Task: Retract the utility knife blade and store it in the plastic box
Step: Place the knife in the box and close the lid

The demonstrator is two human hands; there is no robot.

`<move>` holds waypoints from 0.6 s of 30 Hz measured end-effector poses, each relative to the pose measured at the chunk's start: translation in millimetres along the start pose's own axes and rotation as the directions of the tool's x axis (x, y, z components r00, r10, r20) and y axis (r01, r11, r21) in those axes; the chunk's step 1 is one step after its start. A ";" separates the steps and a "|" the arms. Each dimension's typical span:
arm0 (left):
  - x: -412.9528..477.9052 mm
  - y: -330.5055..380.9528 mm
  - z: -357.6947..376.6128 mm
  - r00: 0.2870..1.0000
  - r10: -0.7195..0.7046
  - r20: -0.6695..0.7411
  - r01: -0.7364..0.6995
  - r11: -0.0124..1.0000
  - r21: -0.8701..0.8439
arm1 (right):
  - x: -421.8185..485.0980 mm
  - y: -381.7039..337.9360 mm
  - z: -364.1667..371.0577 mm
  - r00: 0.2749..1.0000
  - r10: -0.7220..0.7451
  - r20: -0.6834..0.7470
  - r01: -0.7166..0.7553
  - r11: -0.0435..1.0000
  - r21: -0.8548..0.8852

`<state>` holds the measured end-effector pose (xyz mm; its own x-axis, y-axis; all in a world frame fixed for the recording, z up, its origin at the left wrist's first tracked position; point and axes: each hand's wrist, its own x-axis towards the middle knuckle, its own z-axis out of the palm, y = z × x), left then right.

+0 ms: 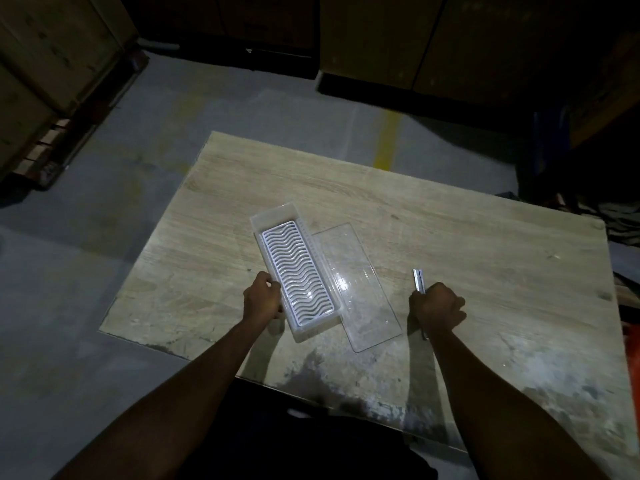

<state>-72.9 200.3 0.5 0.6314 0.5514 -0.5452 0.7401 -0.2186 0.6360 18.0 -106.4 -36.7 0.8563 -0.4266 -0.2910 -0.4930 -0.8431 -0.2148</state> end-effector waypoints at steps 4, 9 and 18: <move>-0.6 -0.9 -2.3 1.000 -0.008 0.026 0.009 0.999 -0.034 | -5.5 -0.6 -1.1 0.999 -0.030 -0.034 0.029 0.999 -0.026; -7.7 -3.2 -4.6 0.996 -0.021 0.084 0.027 0.997 -0.067 | -12.0 -12.5 -20.1 0.996 -0.080 -0.046 0.082 0.996 0.029; -25.2 -6.8 -2.2 0.986 -0.035 0.161 0.055 0.991 -0.122 | -49.4 -96.6 -57.1 0.939 -0.299 -0.171 0.336 0.903 0.269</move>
<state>-94.4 189.7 11.2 0.6342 0.4221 -0.6478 0.7398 -0.0876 0.6671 32.1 -22.5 51.6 0.9776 -0.2045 -0.0499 -0.1985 -0.8165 -0.5421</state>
